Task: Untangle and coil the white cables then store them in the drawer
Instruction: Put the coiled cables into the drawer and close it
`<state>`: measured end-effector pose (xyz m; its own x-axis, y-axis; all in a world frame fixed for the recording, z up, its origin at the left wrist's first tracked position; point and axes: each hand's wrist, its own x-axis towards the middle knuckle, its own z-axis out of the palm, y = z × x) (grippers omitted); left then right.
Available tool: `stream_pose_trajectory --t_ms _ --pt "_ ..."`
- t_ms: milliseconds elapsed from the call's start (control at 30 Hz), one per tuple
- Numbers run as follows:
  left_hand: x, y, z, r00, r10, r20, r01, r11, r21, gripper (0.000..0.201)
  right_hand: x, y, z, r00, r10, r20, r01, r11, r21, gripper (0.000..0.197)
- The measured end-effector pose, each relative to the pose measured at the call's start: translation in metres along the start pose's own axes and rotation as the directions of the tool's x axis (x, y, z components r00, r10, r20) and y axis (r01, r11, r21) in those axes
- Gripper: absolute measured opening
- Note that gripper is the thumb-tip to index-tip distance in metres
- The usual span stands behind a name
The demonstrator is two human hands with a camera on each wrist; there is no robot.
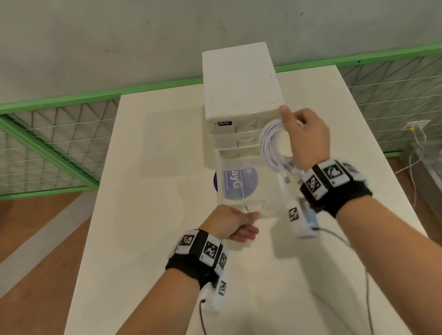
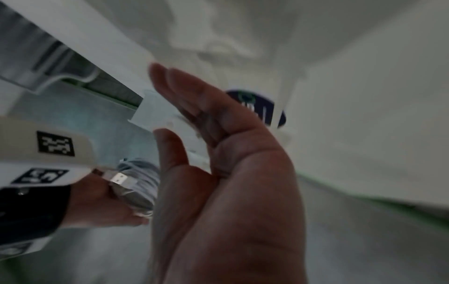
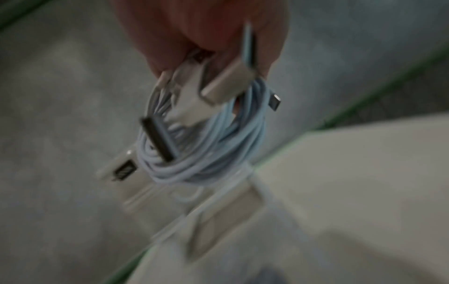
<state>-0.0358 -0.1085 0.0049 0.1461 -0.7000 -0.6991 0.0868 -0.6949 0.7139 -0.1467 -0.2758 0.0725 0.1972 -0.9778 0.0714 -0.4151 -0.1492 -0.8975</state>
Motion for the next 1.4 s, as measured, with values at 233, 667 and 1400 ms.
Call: stream_pose_trajectory --t_ms 233,667,1400 --pt "-0.023 0.04 -0.018 0.845 0.517 -0.139 -0.32 0.696 0.643 0.025 -0.026 0.027 0.064 0.959 0.238 0.154 -0.257 0.958 0.125 0.043" --pt "0.047 0.051 0.003 0.876 0.453 -0.164 0.021 0.305 0.952 0.101 -0.003 0.031 0.07 0.881 0.295 0.369 -0.274 0.955 -0.109 0.047" --pt "0.056 0.06 0.009 0.843 0.538 -0.014 -0.04 0.088 0.995 0.071 -0.022 0.057 0.034 0.878 -0.314 0.362 0.479 0.572 -0.665 0.018"
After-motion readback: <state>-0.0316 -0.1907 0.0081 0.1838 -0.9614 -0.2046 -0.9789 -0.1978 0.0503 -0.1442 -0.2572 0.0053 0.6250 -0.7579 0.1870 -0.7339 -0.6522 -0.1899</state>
